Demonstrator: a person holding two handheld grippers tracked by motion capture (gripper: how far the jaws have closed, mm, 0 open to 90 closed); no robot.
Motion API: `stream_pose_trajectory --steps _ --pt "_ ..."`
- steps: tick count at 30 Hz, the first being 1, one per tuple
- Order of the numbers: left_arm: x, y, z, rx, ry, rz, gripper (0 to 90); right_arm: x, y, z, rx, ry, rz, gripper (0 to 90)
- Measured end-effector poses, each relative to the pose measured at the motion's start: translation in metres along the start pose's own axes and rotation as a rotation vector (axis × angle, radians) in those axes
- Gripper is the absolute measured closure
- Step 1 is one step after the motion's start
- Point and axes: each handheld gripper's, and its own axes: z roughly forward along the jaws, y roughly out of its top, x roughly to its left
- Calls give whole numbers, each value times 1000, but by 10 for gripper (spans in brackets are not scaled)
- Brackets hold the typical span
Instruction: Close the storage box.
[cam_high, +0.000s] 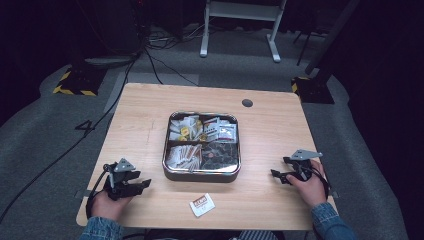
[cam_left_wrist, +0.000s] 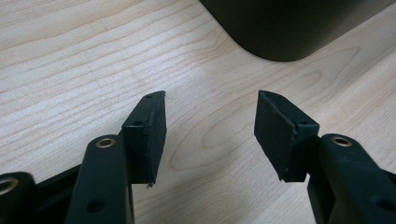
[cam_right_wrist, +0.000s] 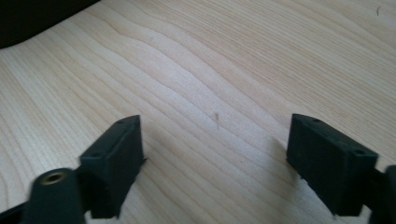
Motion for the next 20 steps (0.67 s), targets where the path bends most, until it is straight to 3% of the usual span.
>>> stream_pose_trajectory --steps 5,20 --pt "0 0 0 0 -2 0 441 2 2 4 0 -6 6 100" --pt "1 0 0 -2 0 -3 442 2 2 4 4 -9 12 90"
